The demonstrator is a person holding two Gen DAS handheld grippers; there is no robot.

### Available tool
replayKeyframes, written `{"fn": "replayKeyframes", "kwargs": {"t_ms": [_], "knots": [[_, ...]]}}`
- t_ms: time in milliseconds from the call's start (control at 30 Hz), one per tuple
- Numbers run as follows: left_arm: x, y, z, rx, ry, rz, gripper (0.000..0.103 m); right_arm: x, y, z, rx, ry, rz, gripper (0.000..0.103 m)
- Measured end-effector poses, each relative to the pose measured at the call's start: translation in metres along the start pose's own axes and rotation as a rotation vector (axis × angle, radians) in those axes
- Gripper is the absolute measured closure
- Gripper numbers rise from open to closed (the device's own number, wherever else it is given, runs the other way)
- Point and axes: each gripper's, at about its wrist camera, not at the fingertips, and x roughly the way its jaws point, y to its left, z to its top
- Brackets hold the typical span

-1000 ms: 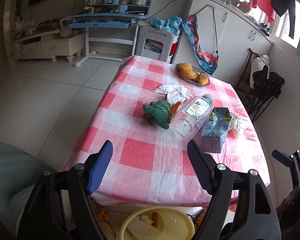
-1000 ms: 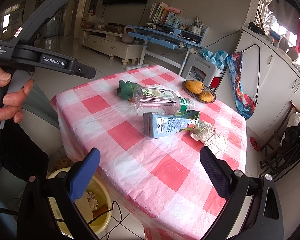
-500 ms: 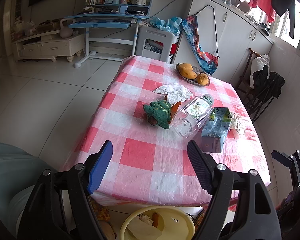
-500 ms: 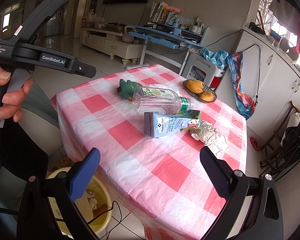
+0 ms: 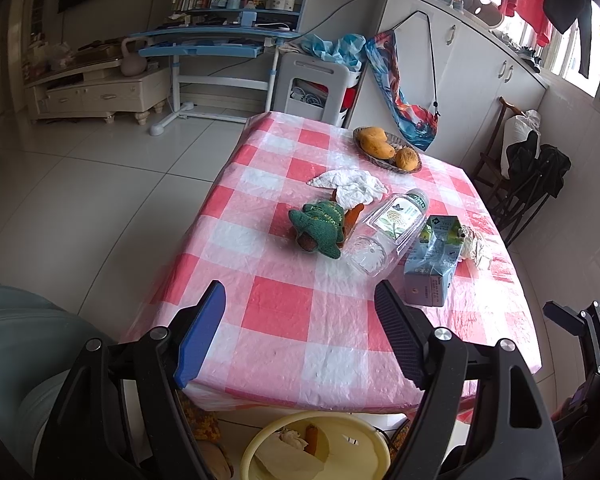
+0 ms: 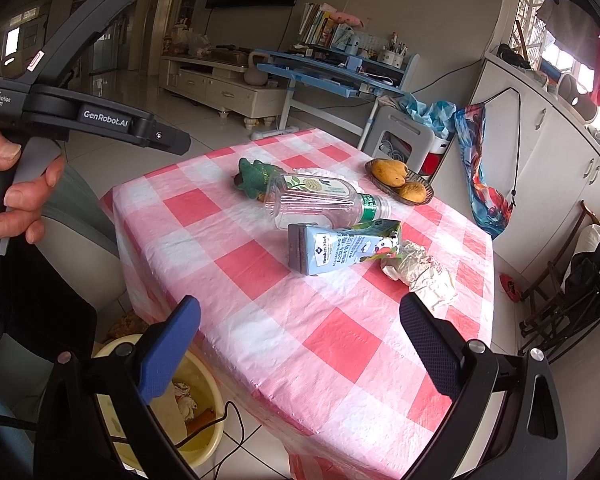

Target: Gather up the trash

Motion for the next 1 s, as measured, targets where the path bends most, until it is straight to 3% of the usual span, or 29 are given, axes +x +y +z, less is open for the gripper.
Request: {"fn": "replayKeyframes", "kwargs": {"t_ms": [1000], "knots": [[-0.0011,0.0023,0.0006,-0.001,-0.004,0.001,0.029,0.0022,0.0008,-0.0017,-0.002,0.003,0.002,0.008]]}}
